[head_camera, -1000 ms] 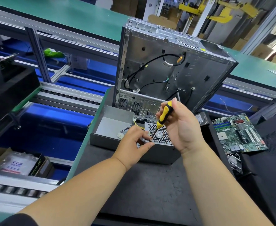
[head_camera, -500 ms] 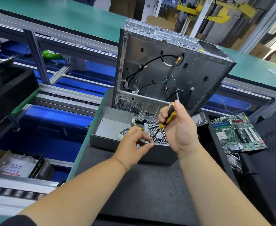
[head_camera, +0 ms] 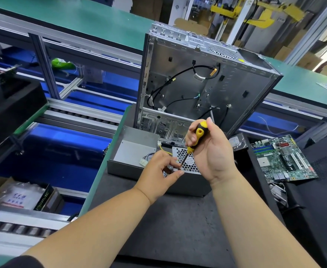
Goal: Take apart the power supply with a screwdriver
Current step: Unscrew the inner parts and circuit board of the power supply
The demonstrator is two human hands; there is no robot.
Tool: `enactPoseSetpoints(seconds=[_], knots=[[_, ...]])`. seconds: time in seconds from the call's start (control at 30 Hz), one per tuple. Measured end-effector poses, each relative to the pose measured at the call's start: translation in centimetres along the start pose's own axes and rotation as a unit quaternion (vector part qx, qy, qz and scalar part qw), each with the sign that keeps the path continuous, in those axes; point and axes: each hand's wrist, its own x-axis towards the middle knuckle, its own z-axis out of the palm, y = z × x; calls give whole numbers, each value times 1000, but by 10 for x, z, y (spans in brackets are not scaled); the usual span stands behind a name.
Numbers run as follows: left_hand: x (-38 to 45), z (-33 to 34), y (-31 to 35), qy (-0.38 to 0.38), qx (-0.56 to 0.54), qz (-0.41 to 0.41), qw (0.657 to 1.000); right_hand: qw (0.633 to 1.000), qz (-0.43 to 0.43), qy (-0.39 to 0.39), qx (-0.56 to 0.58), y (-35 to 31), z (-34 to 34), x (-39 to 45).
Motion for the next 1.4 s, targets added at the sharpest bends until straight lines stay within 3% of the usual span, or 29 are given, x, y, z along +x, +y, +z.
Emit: enactPoseSetpoints(seconds=[0.4, 0.57, 0.97, 1.4], knots=[[0, 0, 0, -7, -7, -9, 1000, 1000, 13, 25, 13, -6, -7, -2], [0, 0, -1, -10, -9, -22, 1000, 998, 16, 48, -35, -11, -11, 0], [0, 1, 0, -1, -18, -14, 1000, 1000, -6, -5, 14, 0, 0, -6], [-2, 1, 4, -6, -24, -22, 999, 999, 16, 35, 0, -7, -10, -4]])
